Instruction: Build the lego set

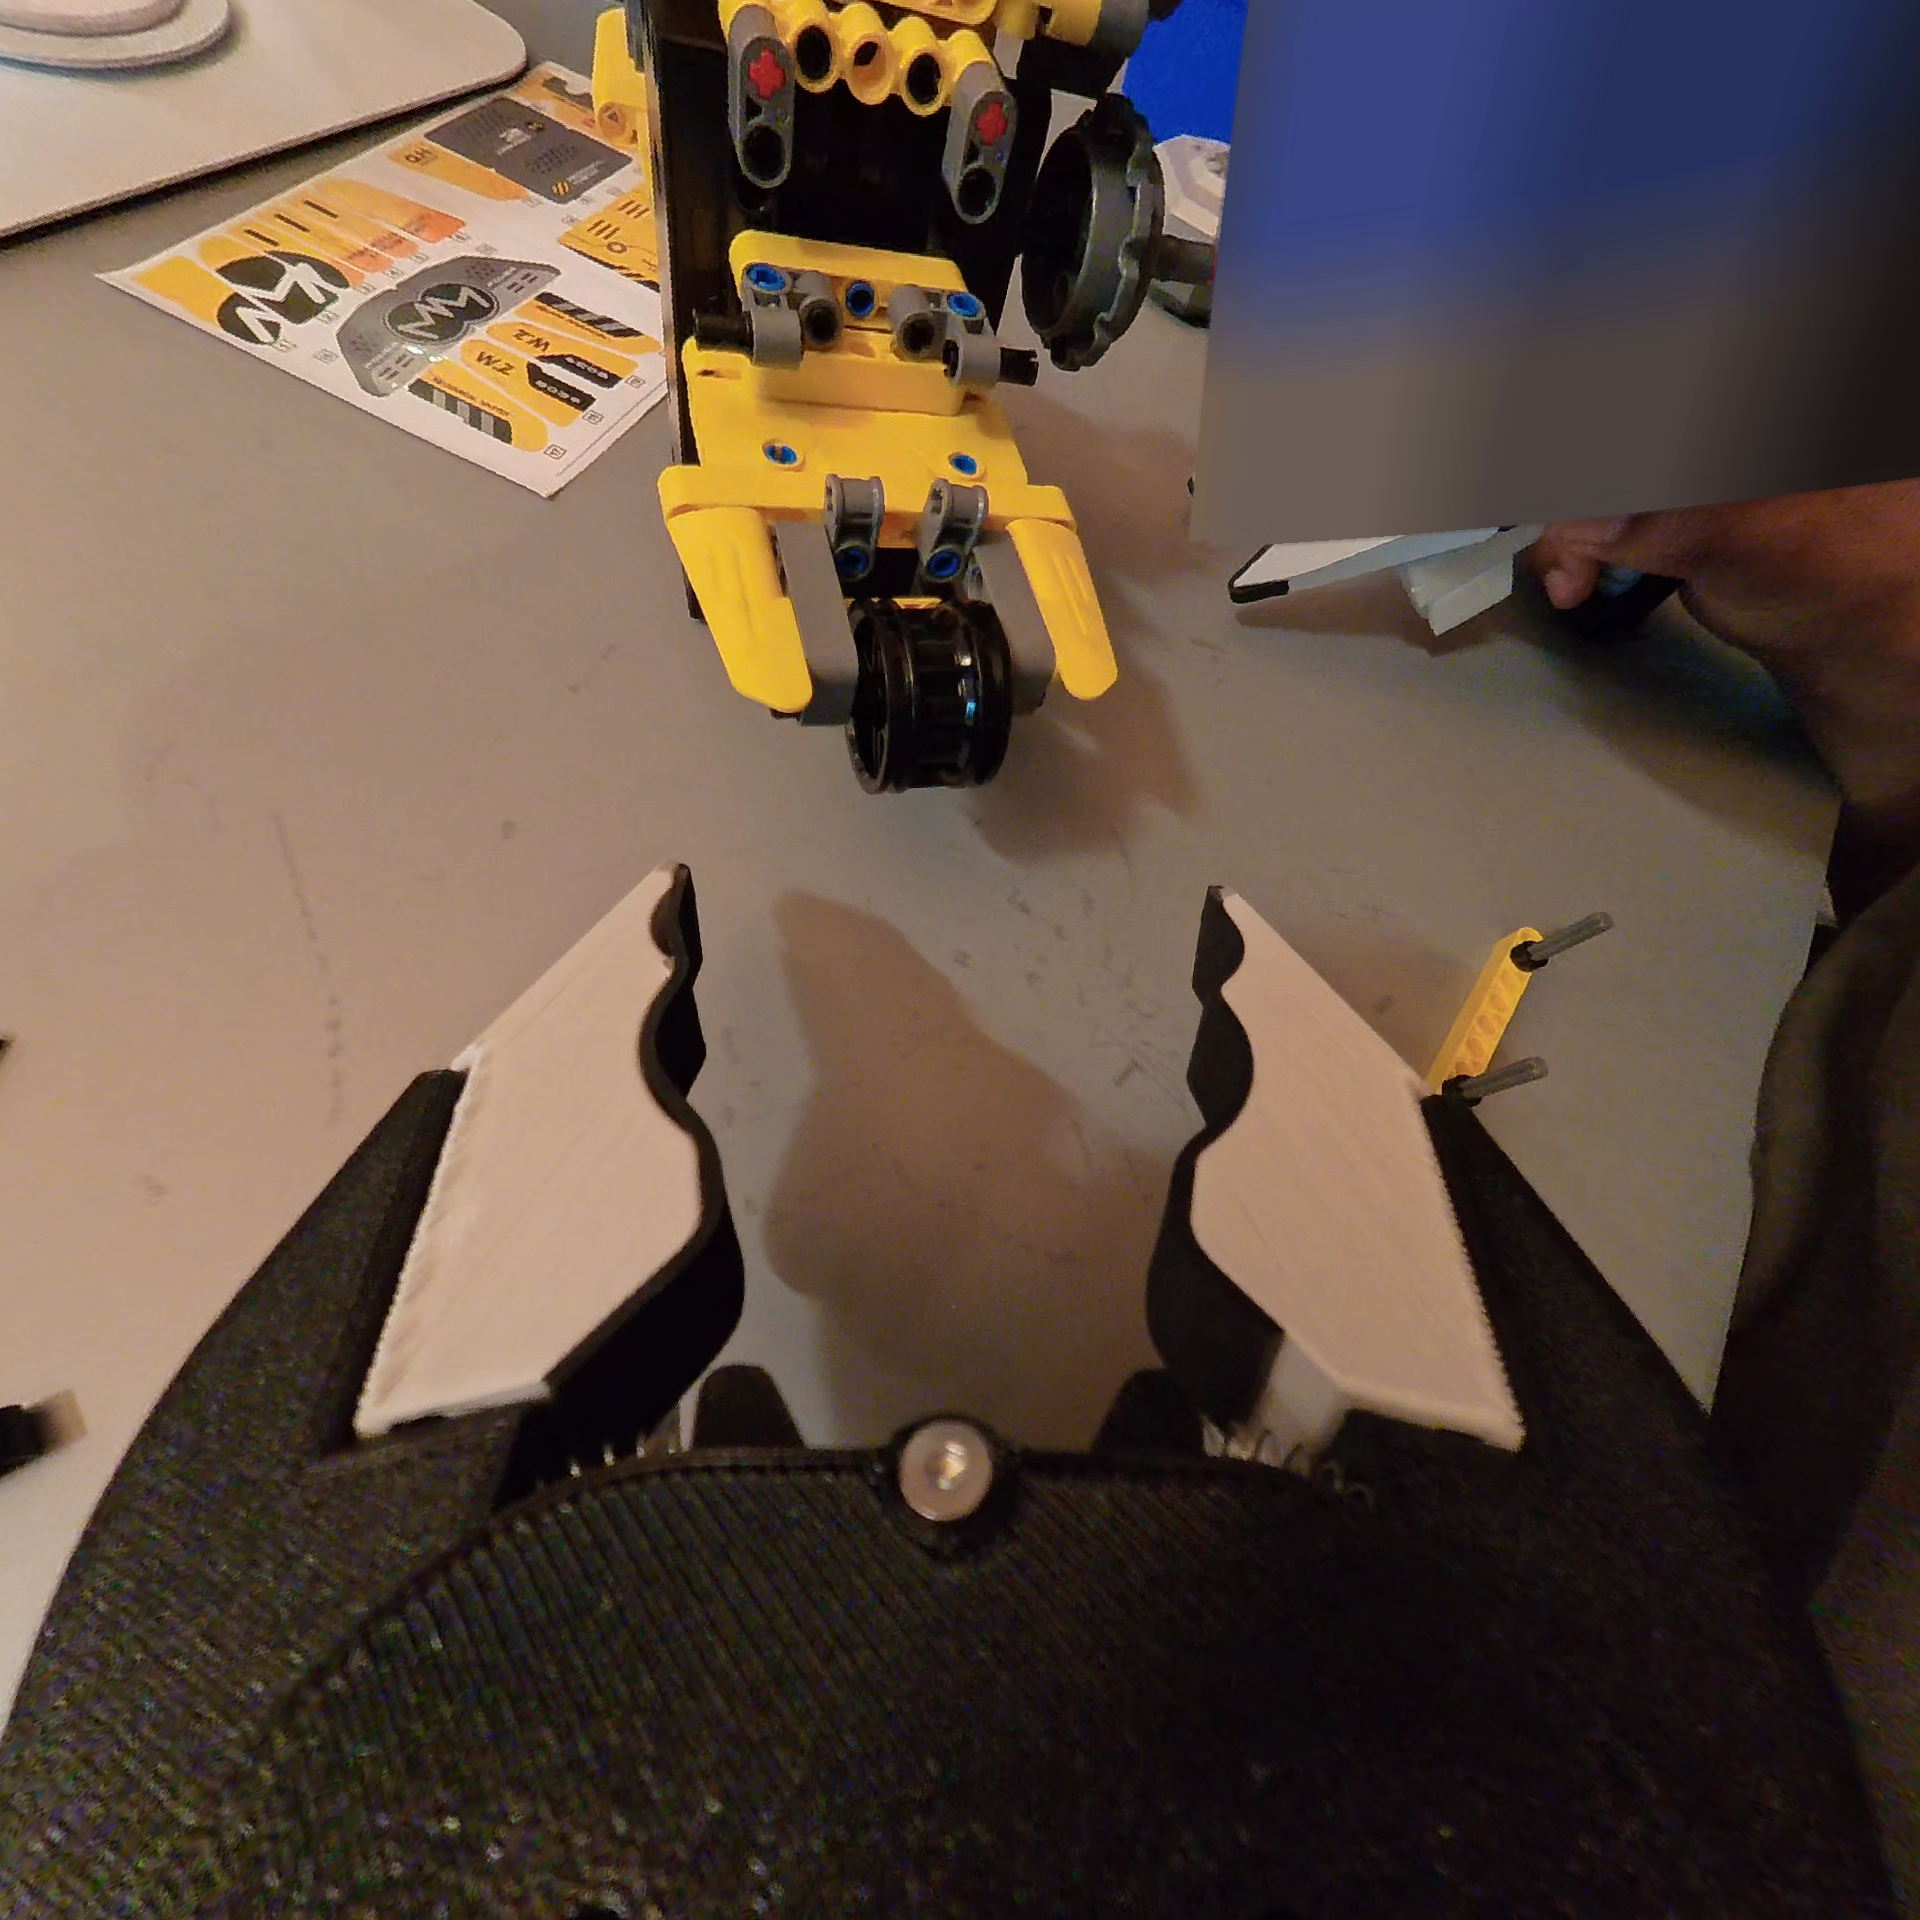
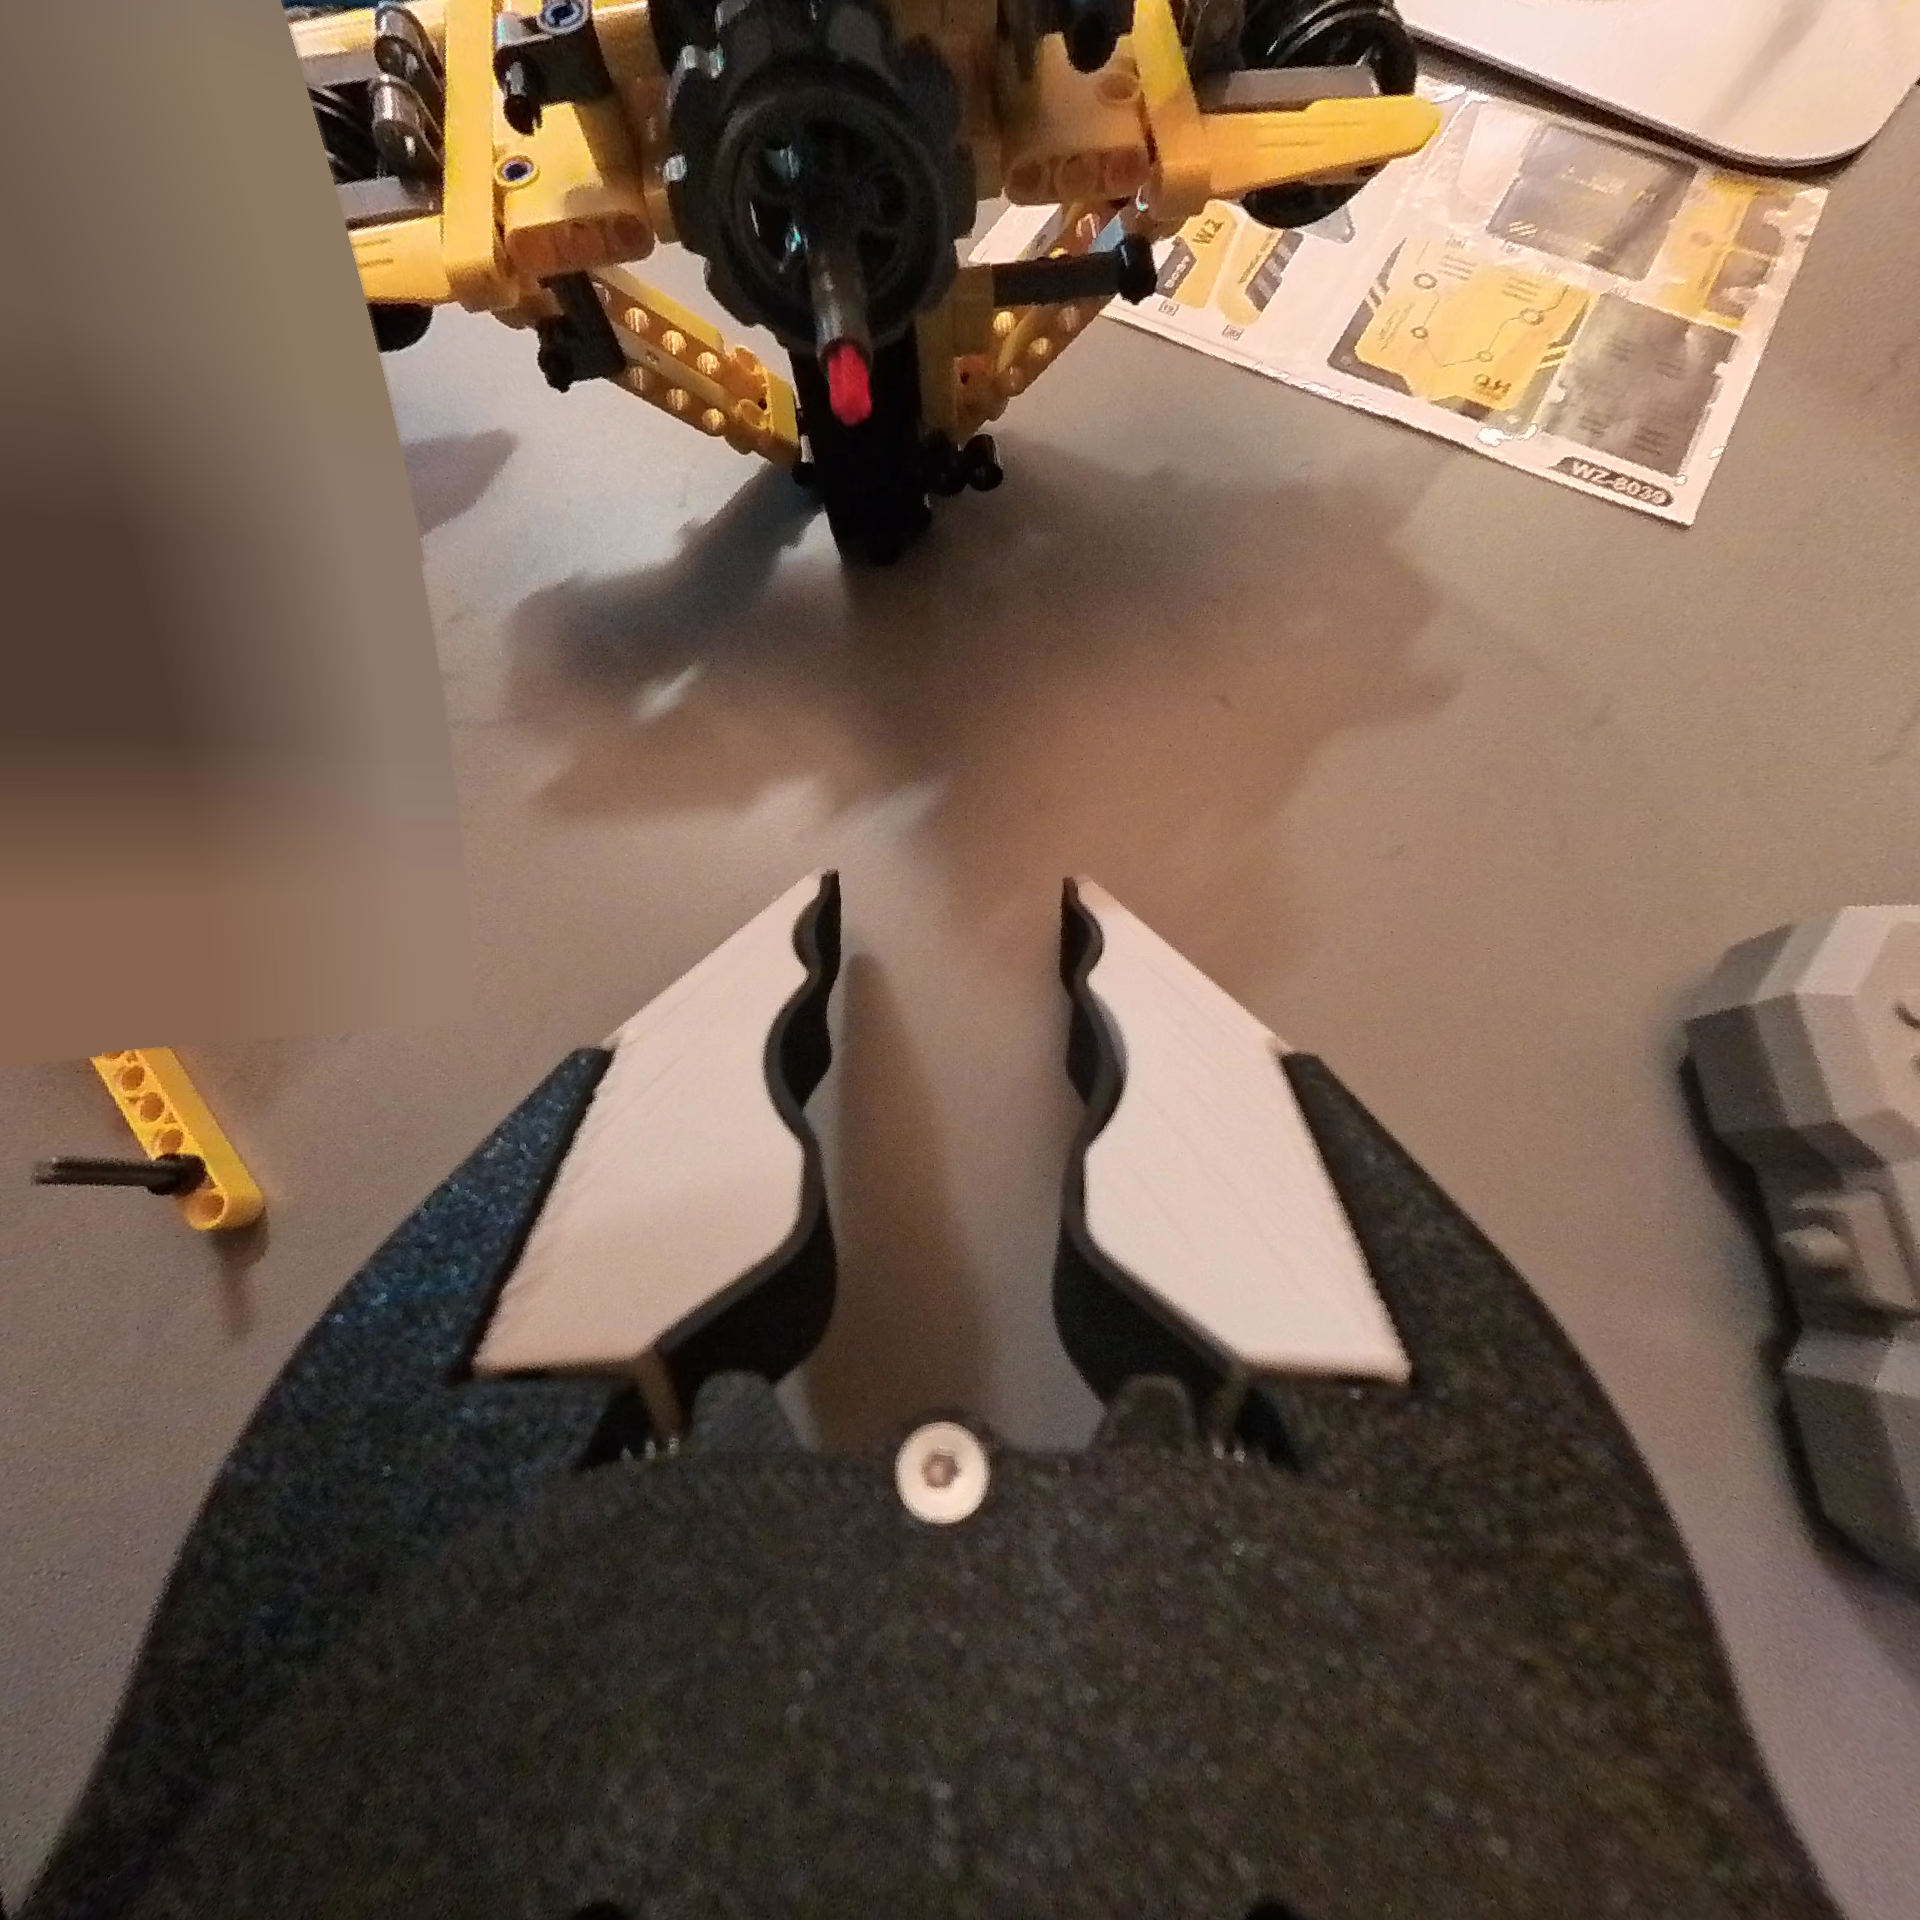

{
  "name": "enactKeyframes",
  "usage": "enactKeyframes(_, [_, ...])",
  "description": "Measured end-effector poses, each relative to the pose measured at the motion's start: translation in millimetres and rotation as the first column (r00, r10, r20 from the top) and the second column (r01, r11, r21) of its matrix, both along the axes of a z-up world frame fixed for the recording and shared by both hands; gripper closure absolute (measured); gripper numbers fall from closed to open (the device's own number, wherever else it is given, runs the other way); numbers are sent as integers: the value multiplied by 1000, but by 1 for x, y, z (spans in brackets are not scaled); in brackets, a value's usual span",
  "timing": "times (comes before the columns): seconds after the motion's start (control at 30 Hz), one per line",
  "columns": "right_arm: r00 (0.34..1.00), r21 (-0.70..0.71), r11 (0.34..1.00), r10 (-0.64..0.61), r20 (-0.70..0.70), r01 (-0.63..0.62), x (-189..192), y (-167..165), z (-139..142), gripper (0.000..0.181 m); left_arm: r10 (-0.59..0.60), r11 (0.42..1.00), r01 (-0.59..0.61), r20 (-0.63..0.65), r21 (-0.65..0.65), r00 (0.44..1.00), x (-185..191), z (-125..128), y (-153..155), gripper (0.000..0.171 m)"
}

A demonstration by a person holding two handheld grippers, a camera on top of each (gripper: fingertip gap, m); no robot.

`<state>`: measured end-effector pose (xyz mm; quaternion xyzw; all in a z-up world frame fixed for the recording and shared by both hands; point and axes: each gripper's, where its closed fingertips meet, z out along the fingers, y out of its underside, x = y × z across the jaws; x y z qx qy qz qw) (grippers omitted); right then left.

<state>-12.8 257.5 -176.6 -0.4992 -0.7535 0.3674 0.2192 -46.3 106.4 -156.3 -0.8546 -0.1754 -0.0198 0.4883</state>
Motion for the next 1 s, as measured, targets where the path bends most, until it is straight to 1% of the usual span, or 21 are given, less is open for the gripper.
enactKeyframes(0.33, [1000, 0, 1000, -7, 5, 7, 0, 1, -1, 140, 2, 1000, -2, -14, -6, 1000, 0, 0, 0, 78])
enactKeyframes(0.57, [999, -95, 994, -52, -17, 50, 2, 9, 8, 142, 20, 1000, -21, -44, -17, 999, -2, -1, -1, 78])
enactKeyframes(0.73, [998, -128, 991, -47, -36, 42, 8, 8, 13, 142, 41, 999, -42, -59, -20, 997, -5, -1, -2, 77])
enactKeyframes(1.0, [998, -132, 991, -27, -61, 19, 14, 4, 17, 142, 65, 998, -66, -64, -15, 996, -8, 0, -4, 78])
